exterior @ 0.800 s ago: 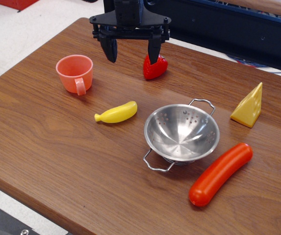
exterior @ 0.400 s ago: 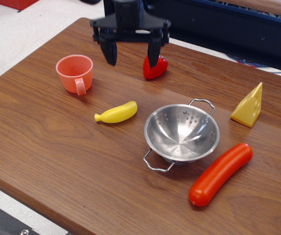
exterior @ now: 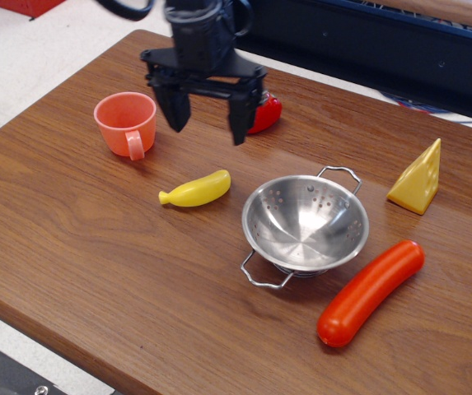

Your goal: Put banana in colander

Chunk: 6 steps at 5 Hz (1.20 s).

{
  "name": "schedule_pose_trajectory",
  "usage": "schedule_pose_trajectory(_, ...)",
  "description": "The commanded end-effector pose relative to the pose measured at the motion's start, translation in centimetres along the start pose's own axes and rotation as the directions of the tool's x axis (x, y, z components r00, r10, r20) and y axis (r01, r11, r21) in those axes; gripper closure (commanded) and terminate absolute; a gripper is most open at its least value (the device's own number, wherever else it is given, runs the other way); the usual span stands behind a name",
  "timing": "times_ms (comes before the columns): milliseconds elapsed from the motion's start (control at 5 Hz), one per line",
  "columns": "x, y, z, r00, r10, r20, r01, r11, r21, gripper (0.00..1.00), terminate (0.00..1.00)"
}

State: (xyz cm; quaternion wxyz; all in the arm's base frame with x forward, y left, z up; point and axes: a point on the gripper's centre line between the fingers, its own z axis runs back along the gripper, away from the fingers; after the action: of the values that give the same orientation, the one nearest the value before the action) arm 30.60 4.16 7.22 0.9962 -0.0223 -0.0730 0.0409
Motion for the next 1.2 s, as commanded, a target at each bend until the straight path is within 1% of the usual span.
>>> schedule_pose_trajectory(0,-0.4,0.7,0.0,0.972,-0.214,0.092,0.215,0.977,0.0,0.0,0.0)
schedule_pose_trajectory(200,-0.3,0.6,-0.7,0.959,-0.255,0.123,0.255,0.967,0.009,0.0,0.0)
schedule_pose_trajectory(400,-0.5,0.6,-1.7,0.96,-0.251,0.129,0.248,0.968,0.035,0.0,0.0)
schedule_pose_trajectory(600,-0.7,0.6,-2.7,0.963,-0.251,0.097,0.247,0.968,0.052,0.0,0.0)
schedule_pose_trajectory(1000,-1.7,0.5,-5.2,0.972,-0.235,0.004,0.235,0.971,0.054,0.0,0.0)
